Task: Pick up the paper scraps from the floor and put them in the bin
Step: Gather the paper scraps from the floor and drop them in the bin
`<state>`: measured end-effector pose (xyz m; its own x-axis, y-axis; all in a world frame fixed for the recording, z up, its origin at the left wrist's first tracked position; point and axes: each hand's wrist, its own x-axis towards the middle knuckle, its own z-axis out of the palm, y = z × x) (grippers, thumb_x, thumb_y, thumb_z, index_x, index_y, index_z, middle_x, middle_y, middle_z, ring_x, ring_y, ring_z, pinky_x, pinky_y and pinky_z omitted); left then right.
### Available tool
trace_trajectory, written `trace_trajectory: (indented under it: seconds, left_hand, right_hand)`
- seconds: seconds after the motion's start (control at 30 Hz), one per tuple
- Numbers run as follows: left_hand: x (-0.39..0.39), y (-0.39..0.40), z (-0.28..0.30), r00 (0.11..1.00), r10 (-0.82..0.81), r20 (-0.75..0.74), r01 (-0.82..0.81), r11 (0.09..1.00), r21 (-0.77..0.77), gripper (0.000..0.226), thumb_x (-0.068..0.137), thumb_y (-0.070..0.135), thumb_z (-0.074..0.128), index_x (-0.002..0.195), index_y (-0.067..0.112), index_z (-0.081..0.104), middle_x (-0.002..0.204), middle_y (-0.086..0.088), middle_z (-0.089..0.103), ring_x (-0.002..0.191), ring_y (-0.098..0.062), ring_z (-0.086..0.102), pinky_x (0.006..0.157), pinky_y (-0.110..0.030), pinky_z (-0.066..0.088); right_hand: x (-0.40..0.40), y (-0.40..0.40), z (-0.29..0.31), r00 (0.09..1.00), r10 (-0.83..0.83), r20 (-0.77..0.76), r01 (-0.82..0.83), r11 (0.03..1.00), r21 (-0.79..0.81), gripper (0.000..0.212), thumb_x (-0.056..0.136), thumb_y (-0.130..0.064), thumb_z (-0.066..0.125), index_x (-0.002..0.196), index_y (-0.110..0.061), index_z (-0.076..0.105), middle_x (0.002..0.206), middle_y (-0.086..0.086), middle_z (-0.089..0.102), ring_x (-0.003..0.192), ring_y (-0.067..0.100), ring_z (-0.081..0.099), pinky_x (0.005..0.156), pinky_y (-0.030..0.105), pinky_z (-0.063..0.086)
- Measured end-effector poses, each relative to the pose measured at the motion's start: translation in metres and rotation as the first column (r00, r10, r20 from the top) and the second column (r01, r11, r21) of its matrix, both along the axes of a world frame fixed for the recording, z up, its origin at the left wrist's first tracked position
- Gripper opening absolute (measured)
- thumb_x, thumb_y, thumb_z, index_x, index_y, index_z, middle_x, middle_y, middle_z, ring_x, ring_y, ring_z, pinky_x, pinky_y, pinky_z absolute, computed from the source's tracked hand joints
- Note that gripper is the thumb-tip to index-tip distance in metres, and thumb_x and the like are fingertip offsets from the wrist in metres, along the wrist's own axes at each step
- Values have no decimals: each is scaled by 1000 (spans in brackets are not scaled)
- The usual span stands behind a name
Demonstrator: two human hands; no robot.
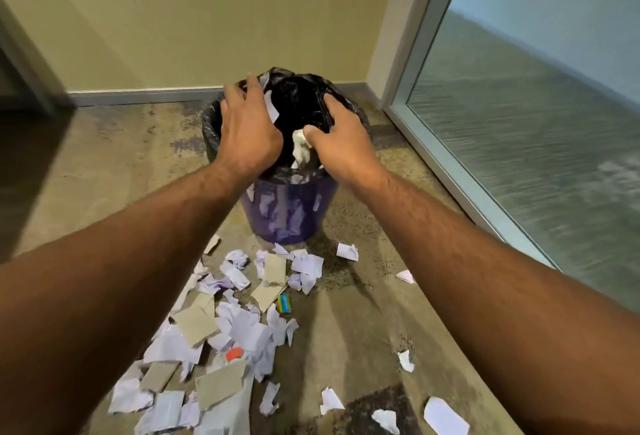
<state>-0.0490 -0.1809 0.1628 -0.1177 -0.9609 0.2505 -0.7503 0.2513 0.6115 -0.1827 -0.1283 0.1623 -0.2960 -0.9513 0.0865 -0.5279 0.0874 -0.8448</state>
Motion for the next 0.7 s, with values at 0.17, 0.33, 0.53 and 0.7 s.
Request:
trace_trajectory:
  seconds: [0.17, 0.33, 0.53, 0.7]
  left_hand:
    - [-7, 14, -16, 998, -64, 14, 65, 979, -196, 65, 95, 13, 55, 155, 16, 29, 145, -17, 36, 133, -36, 34, 111, -48, 34]
    - [-36, 67, -46, 970, -224, 99, 244, 865, -439, 48, 90, 10, 56, 138, 14, 51, 131, -14, 48, 118, -34, 44, 94, -48, 40]
    - [-84, 131, -129, 753, -621, 220, 659, 707, -257, 31, 87, 11, 49, 114, 7, 64, 111, -14, 55, 97, -36, 52, 79, -51, 47]
    - [-101, 190, -201, 481, -857, 182, 832, 512, 211, 42, 94, 21, 64, 134, 15, 57, 139, -10, 49, 125, -29, 50, 104, -43, 45]
  right_hand:
    - [-16, 30, -8, 982, -63, -178, 36, 988, -153, 48, 100, -21, 59, 147, -19, 51, 156, 3, 42, 141, 16, 41, 115, 27, 34]
    - [-57, 82, -61, 907, -180, -382, 119, 977, -177, 34, 98, -11, 58, 131, -14, 63, 127, 1, 54, 114, 11, 52, 93, 14, 32]
    - [-135, 162, -147, 871, -121, -476, 228, 958, 174, 47, 93, -10, 61, 139, -12, 56, 137, 12, 51, 126, 29, 52, 107, 26, 37]
    - [-179, 222, -196, 880, 77, -469, 223, 804, 552, 63, 90, -25, 64, 150, -18, 43, 153, 19, 38, 142, 38, 36, 117, 42, 33]
